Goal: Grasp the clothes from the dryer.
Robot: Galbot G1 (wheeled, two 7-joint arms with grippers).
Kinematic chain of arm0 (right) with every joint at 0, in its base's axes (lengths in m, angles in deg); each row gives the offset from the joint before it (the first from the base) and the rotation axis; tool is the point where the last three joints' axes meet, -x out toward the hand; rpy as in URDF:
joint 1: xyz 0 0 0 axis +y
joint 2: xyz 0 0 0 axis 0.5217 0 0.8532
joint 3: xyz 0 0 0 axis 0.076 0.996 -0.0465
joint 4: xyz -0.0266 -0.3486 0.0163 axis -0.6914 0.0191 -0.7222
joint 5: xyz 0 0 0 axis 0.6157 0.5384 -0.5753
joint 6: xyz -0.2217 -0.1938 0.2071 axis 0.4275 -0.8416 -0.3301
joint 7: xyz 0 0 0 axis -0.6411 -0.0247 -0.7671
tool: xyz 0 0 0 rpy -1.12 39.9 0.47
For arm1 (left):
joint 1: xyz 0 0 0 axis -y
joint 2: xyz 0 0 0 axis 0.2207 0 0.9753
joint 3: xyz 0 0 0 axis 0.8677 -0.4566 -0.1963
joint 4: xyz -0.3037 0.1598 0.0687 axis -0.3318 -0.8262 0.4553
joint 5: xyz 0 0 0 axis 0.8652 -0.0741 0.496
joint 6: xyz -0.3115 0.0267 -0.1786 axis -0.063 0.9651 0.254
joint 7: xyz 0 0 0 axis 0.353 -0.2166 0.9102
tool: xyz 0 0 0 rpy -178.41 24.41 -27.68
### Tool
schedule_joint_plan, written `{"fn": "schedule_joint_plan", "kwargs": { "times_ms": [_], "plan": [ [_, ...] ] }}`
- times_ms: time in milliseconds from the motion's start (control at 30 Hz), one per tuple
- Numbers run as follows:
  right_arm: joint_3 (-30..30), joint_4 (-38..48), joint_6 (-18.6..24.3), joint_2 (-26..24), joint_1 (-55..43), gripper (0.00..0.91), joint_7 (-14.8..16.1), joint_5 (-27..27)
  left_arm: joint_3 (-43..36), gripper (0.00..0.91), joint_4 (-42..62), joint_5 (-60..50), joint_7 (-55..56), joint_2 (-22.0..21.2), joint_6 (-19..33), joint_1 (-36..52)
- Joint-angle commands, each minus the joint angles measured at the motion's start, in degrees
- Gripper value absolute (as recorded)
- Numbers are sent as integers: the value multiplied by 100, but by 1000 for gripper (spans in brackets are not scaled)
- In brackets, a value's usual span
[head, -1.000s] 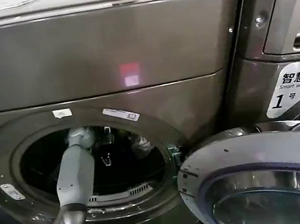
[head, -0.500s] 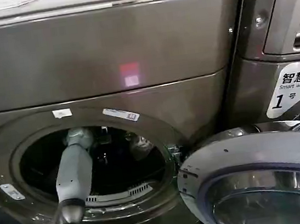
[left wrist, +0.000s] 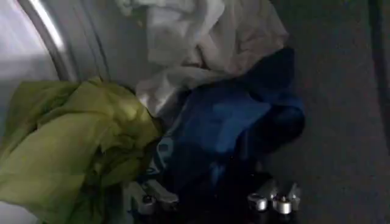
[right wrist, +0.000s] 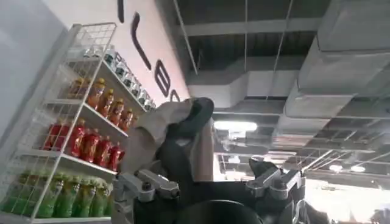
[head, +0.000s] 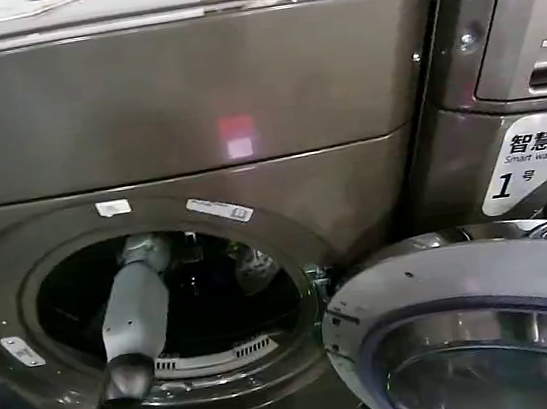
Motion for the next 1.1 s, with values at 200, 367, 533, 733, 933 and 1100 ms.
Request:
{"fn": "schedule_joint_plan", "kwargs": {
  "times_ms": [200, 367, 533, 733, 933, 1100],
  "plan": [
    [8, 2, -9, -47, -18, 907, -6, -5, -3, 0, -119, 308, 255, 28, -30, -42],
    [50, -8, -15, -39, -51, 907, -3, -9, -147, 0, -662, 1433, 911, 37, -292, -102],
    [77, -23, -31, -73, -75, 907, 23, -19, -195, 0, -784, 2768, 2224, -99, -723, -92],
    [94, -27, -43, -69, -74, 907, 32, -25, -118, 0, -1330, 3492, 3158, -177, -1241, -386],
    [159, -129, -95, -58, -109, 907, 84, -150, -202, 0, -1703, 5101, 4727, -297, -2156, -579],
    [189, -173, -119, -118, -142, 907, 93, -151, -175, 0, -2047, 6687, 5908, -470, -2377, -770]
  ]
}}
